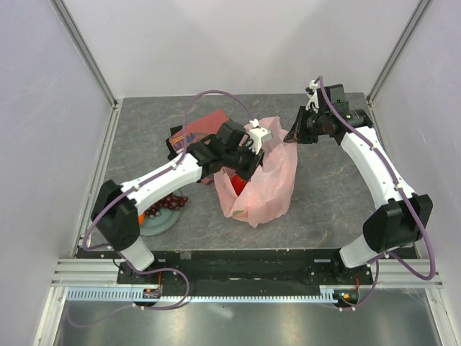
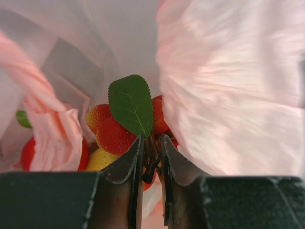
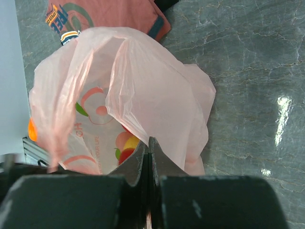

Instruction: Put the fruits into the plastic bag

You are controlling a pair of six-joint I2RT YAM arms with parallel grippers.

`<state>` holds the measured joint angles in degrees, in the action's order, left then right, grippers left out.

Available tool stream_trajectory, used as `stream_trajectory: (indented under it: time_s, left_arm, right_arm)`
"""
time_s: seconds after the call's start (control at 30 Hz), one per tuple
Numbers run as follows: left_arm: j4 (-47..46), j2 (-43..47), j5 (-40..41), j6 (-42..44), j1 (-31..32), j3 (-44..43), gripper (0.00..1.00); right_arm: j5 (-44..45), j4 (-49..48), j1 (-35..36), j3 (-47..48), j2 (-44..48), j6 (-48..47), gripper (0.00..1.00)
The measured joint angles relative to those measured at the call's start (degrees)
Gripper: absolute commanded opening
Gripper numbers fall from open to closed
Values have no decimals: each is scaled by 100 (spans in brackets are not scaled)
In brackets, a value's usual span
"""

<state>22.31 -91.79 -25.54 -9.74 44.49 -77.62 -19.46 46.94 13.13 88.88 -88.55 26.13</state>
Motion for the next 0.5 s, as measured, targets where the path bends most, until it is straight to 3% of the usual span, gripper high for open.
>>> stream_trajectory:
  time_s: [0.13, 0.2, 0.23, 0.3, 0.33, 0.5]
  left_arm:
    - [352, -553, 175, 144, 103, -190, 5]
    - [516, -776, 284, 186, 114, -332, 16]
    - [575, -837, 302, 197, 114, -396, 29]
    - [660, -927, 350, 221, 111, -540, 40]
    - [680, -929, 372, 229, 111, -577, 54]
    - [691, -863, 507, 251, 111, -719, 77]
  right_arm:
    - [-2, 0, 0, 0, -50, 0, 0]
    - [-2, 2, -2, 0, -76, 0, 0]
    - [-2, 4, 0, 0, -81, 0, 0]
    - [-2, 2, 0, 0, -87, 0, 0]
    - [-2, 2, 0, 0, -87, 0, 0]
    - [0, 2, 0, 0, -122, 0, 0]
